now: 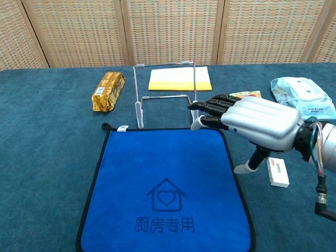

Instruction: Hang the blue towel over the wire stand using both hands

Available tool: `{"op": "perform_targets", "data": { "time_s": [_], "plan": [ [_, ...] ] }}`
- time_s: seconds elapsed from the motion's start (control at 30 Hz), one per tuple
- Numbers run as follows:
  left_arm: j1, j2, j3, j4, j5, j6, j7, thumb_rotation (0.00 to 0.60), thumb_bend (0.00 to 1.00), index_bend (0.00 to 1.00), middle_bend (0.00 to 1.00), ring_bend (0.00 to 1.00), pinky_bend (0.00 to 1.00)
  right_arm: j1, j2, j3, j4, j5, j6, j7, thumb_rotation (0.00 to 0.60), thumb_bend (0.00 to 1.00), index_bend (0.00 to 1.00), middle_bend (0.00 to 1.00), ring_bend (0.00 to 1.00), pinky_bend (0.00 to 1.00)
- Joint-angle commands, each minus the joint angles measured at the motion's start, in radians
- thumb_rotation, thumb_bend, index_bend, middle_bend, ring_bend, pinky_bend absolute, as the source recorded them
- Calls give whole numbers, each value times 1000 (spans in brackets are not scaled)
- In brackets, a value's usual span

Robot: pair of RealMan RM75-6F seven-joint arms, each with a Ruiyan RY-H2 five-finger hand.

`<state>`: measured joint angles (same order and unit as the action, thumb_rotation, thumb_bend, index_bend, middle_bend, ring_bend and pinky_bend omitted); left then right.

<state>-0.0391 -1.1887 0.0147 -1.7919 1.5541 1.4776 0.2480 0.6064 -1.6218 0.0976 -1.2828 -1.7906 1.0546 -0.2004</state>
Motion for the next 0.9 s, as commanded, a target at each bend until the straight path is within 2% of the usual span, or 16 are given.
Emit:
{"op": "perform_targets", "data": {
  "time_s": [0.03,0.2,0.47,0.9],
  "plan": [
    [-2,1,-1,1,-6,-5,-3,600,24,0,0,0,0,12,-14,3,18,10,0,-1,600,0,188,11,0,0],
    [-6,4,-2,-1,-9,-10,-8,600,24,0,0,0,0,34,-31,-3,65,13,-10,-9,600,0,195,33,0,0],
    [-17,4,-4,-3,-34,-33,-5,600,27,0,0,0,0,66,-85,-31,197,11,-2,-21,600,0,216,51,0,22],
    [-26,1,-4,0,-50,-46,-2,600,28,0,0,0,0,81,-97,-62,221,27,18,-9,600,0,216,51,0,40]
  ]
}}
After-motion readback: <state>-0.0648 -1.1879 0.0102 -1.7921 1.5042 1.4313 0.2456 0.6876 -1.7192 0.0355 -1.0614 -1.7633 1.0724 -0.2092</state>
